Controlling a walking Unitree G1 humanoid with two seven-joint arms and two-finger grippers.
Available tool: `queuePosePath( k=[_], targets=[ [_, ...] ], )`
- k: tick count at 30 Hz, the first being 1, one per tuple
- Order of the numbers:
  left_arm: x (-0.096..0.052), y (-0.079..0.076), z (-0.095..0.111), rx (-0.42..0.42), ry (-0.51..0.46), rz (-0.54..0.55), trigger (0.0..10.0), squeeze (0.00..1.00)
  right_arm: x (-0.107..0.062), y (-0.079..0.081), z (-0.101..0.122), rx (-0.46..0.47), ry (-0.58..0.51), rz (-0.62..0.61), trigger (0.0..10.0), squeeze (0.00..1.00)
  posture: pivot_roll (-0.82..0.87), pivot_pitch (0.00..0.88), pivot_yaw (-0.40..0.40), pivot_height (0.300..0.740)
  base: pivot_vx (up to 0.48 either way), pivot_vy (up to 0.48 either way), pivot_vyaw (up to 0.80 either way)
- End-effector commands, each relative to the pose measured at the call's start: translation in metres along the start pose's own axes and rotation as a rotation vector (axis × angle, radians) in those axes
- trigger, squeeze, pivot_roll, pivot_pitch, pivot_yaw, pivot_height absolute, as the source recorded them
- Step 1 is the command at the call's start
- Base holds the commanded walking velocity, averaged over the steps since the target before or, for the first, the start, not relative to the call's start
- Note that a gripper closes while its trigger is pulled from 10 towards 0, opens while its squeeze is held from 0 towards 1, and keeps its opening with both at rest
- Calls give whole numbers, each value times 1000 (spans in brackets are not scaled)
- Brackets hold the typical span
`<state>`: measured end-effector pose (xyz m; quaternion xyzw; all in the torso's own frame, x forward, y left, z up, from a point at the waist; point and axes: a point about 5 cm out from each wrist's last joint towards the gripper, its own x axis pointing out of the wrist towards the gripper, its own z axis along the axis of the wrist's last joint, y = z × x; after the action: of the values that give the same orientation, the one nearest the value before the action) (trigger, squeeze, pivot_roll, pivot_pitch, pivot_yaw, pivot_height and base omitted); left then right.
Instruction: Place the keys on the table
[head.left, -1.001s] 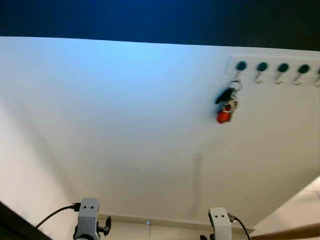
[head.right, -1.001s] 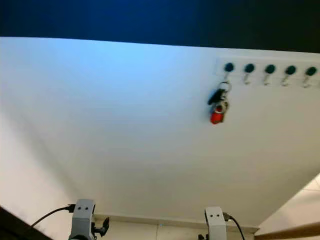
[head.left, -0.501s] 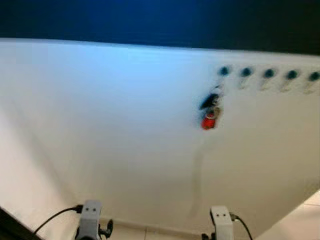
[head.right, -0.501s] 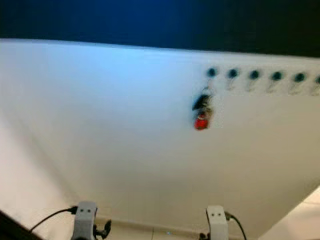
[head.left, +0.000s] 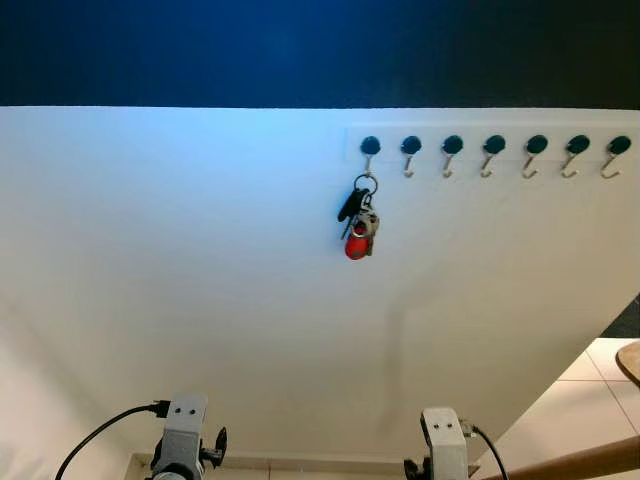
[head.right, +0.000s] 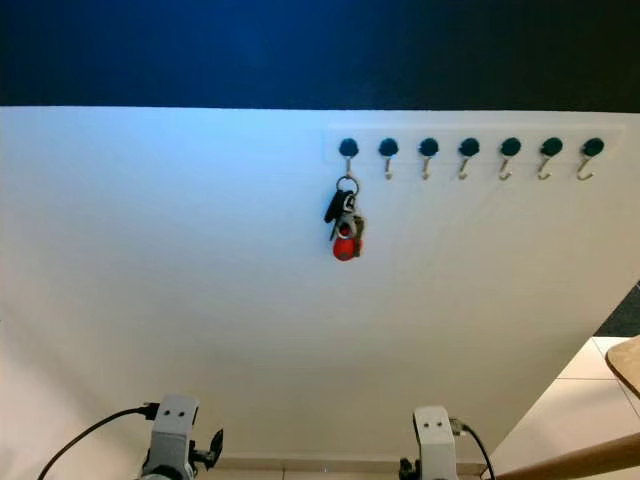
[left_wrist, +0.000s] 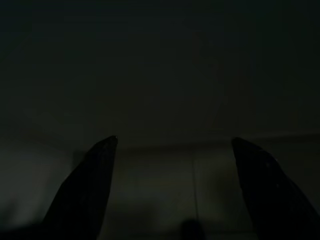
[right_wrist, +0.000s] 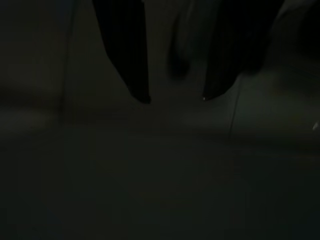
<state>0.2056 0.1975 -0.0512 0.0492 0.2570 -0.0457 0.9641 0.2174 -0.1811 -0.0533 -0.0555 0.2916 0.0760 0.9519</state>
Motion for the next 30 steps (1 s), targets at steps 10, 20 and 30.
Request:
queuePosePath(
  k=[10,20,30],
  targets=[
    [-25,-2,81,186,-541,-270,10000,0,-6,0,89,-127,-592,-9,10000,0,30,69,8,740,0,0,0],
    [-62,-31,160,183,-851,-422,10000,0,-35,9,165,-121,-1014,28,10000,0,33,76,1,740,0,0,0],
    [-78,-45,208,138,-953,-441,10000,0,-68,20,218,-76,-1269,110,10000,890,26,65,1,740,0,0,0]
  ],
)
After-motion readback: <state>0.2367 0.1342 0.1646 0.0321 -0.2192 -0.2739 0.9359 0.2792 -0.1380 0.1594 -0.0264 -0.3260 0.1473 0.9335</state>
